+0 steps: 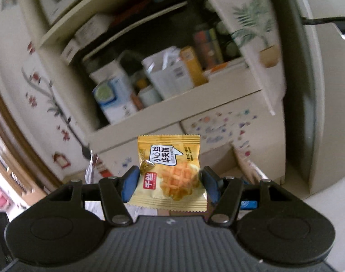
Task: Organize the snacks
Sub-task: 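Carry the yellow and waffle-cake packets to the box and release them inside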
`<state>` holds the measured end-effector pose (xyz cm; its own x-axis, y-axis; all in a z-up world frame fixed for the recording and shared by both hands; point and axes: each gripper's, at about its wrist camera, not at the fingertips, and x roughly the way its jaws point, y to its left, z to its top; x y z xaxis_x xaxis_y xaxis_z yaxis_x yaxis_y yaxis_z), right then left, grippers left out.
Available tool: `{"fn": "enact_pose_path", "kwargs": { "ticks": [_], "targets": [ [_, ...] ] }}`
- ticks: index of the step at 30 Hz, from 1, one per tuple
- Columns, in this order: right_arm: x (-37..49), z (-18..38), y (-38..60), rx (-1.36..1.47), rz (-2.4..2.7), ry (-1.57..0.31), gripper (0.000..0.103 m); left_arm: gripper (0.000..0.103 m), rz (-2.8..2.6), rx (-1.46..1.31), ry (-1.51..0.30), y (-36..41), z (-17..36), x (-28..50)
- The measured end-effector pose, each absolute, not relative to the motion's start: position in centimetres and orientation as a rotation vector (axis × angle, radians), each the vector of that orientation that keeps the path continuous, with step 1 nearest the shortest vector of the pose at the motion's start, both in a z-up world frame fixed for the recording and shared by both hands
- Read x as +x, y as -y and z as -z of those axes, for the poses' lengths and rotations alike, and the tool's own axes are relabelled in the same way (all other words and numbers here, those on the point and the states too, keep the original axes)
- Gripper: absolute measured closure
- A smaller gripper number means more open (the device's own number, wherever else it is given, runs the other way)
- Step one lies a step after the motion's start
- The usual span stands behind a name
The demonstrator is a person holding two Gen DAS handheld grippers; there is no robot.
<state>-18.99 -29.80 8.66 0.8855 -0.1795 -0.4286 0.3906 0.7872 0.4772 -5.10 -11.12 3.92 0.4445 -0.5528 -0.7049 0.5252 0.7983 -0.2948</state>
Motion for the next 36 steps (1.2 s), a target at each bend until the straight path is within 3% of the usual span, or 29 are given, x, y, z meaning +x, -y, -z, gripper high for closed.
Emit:
{"fn": "enact_pose_path", "kwargs": {
  "ticks": [21, 23, 24, 27, 36],
  "targets": [
    [-18.9, -7.2, 31.4, 0.679, 0.416, -0.423, 0.041, 0.039, 0.773, 0.013, -0.857, 17.3, -3.2, -5.3],
    [-18.8, -7.0, 31.6, 0.69, 0.434, -0.426, 0.039, 0.033, 0.777, 0.028, -0.855, 17.8, -3.0, -5.3],
    [-18.8, -6.9, 31.7, 0.695, 0.442, -0.43, 0.039, 0.023, 0.773, 0.032, -0.854, 17.9, -3.1, -5.4],
    [-18.8, -6.6, 32.0, 0.713, 0.468, -0.43, 0.026, 0.009, 0.759, 0.036, -0.822, 17.9, -3.5, -5.7],
    [-18.3, -6.5, 31.8, 0.713, 0.452, -0.44, 0.023, 0.002, 0.715, 0.096, -0.826, 17.4, -4.4, -5.9]
  ]
}}
